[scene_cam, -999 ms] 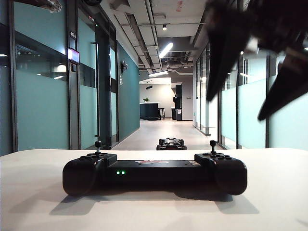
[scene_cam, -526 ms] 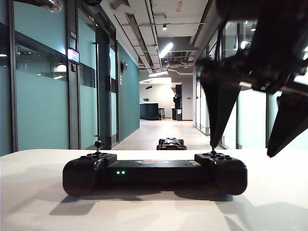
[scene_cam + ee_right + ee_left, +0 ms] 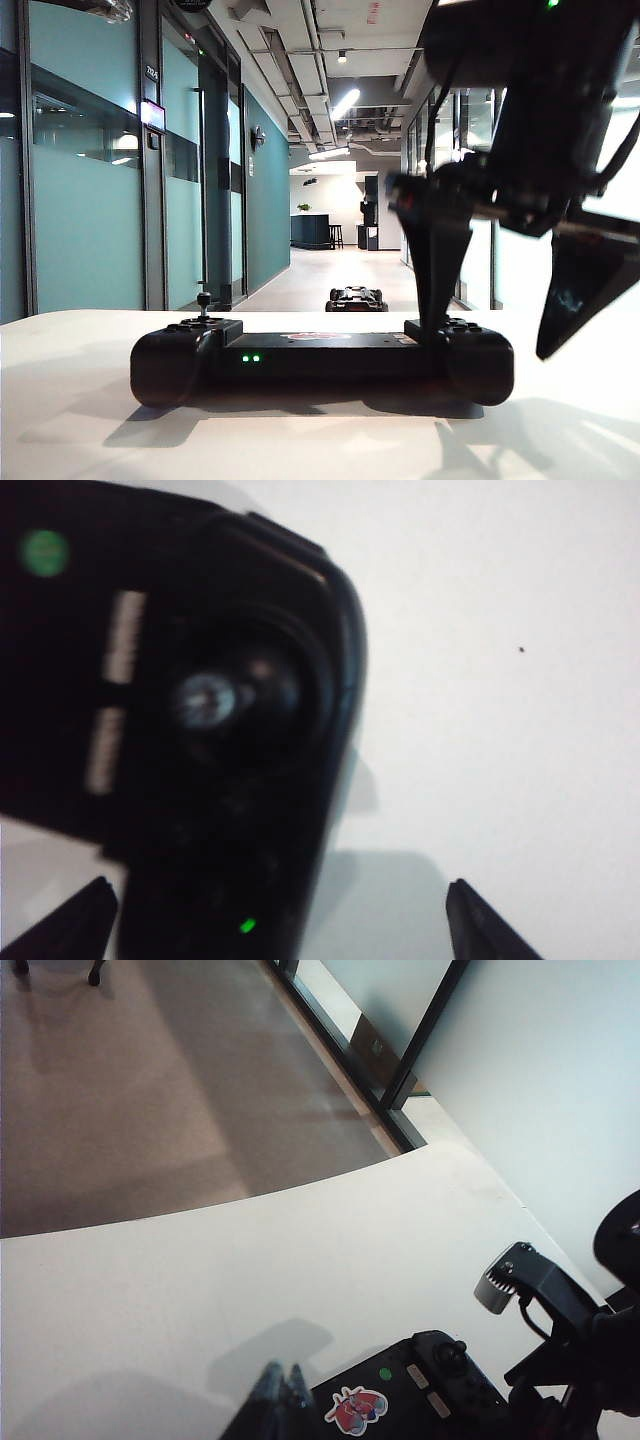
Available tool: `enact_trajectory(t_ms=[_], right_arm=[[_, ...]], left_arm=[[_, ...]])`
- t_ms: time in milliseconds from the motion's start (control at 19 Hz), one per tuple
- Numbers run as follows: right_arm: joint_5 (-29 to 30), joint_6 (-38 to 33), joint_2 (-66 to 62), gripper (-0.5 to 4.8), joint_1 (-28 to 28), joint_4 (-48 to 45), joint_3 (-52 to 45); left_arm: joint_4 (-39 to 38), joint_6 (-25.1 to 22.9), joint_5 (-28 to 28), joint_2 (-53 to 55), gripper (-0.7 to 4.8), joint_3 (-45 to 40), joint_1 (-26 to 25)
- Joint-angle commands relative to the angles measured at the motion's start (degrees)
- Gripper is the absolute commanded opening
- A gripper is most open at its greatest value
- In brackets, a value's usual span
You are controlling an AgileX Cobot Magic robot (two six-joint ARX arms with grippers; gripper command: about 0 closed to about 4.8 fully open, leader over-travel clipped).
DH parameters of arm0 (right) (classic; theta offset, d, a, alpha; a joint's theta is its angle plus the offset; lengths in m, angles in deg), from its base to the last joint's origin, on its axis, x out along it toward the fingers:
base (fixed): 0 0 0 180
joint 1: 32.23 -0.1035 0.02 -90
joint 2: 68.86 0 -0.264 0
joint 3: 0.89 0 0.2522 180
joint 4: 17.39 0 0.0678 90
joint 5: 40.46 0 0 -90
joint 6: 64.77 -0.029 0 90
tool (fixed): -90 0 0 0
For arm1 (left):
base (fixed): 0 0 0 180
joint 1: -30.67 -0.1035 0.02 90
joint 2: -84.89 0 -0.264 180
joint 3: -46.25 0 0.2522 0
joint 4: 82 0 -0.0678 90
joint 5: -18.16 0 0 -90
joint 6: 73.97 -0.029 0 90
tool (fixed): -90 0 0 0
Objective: Push the left joystick on the remote control sitting on the white table forward to make the robot dog walk in a straight line until it approaches the door.
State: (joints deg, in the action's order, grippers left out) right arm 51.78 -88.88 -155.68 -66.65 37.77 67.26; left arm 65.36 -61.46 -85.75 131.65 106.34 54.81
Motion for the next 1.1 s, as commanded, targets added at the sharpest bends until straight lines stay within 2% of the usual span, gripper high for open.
enact_trajectory(t_ms=[53,263,421,1104], right_arm=[[-1.1,0.1,-0.4,4.79,-0.5,-1.6,0.2],[-2.5,0.1,-0.5,4.79,-2.0,-2.7,0.2],[-0.7,-0.3,-0.4,4.79,-3.0,-1.3,0.2],[-1.2,-0.3,-3.4,4.69,-3.0,-1.9,0.1]], left_arm=[[0.9,0.0,-0.3,-0.1,-0.05,0.3,0.1],[0.9,0.0,-0.3,-0.1,-0.06,0.3,0.1],[0.9,0.0,-0.3,-0.1,-0.06,0.3,0.1],[0.9,0.0,-0.5,-0.1,-0.06,0.3,0.1]])
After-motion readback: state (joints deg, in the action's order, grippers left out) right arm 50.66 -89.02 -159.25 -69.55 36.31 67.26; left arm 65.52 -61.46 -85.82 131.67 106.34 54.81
